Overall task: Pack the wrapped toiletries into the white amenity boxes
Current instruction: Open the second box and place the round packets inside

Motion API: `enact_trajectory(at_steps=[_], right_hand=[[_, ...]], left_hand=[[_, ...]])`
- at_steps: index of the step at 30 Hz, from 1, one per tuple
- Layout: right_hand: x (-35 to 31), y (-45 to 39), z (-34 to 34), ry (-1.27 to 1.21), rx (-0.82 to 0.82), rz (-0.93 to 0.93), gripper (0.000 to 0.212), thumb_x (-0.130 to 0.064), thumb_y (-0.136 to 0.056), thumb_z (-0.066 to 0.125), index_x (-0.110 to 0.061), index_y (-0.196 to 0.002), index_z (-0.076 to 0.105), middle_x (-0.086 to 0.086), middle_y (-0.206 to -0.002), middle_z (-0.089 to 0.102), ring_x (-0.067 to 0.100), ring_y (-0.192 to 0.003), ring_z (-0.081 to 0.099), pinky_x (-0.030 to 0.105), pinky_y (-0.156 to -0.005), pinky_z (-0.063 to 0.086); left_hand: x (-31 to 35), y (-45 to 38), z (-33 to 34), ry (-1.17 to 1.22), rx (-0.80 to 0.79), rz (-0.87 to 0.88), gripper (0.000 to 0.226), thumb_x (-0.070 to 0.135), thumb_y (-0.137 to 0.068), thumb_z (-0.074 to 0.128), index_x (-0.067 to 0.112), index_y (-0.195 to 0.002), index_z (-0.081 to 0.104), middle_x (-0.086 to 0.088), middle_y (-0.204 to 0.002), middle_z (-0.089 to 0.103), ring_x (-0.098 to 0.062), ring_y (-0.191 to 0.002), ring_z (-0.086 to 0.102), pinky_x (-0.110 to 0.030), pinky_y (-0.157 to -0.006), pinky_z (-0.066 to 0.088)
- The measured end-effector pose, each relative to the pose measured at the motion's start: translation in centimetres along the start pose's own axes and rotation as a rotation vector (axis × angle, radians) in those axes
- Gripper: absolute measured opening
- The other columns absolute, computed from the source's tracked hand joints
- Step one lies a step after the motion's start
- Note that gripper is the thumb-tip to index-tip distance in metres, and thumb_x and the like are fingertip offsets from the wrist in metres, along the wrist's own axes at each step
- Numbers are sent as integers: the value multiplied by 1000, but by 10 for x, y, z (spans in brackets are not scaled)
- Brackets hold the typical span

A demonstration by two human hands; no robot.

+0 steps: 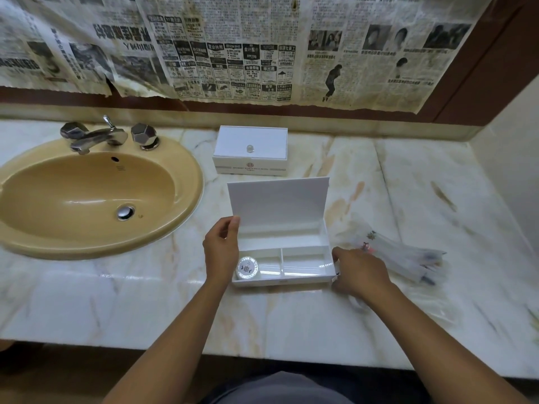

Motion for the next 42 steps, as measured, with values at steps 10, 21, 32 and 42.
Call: enact_trajectory(at_steps=[10, 21, 32, 42], right_hand=[[-1, 13, -56, -104, 46, 2, 49, -39, -81, 62, -28, -126, 43, -3, -104, 63, 17, -84, 56, 27, -64, 39], [-151, 29, -77, -95, 114, -395, 23, -35, -84, 61, -17, -96, 52, 8, -100, 63, 29, -93, 59, 30, -68, 34], [-172, 21, -47, -104, 65, -440, 34, -42, -89, 59, -11, -102, 59, 10, -102, 62, 30, -96, 59, 32, -70, 36], [-173, 27, -41, -137, 38, -451, 32, -38, -92, 54, -9, -105, 61, 14, -105, 63, 33, -96, 59, 33, -70, 35]], left_hand=[[-1, -1, 0, 3, 2, 20, 16, 27, -97, 56, 16, -96, 68, 8, -89, 69, -1, -85, 62, -1, -69, 41], [-5, -3, 1, -11, 1, -9, 16, 27, -96, 57, 18, -90, 68, 6, -84, 69, 2, -72, 58, -9, -67, 43], [-5, -3, 1, -4, 7, -3, 17, 29, -96, 58, 18, -89, 69, 6, -82, 70, -4, -72, 59, -10, -65, 43], [-5, -2, 1, 7, 2, -9, 16, 28, -96, 58, 19, -89, 69, 6, -83, 70, 2, -69, 57, -10, -66, 44]])
Point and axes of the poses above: each hand's wrist, its own y-axis away from the middle knuckle, its own z-axis out of the palm, x = y × z, the point moved 6 cm from there along -y, towards the middle knuckle
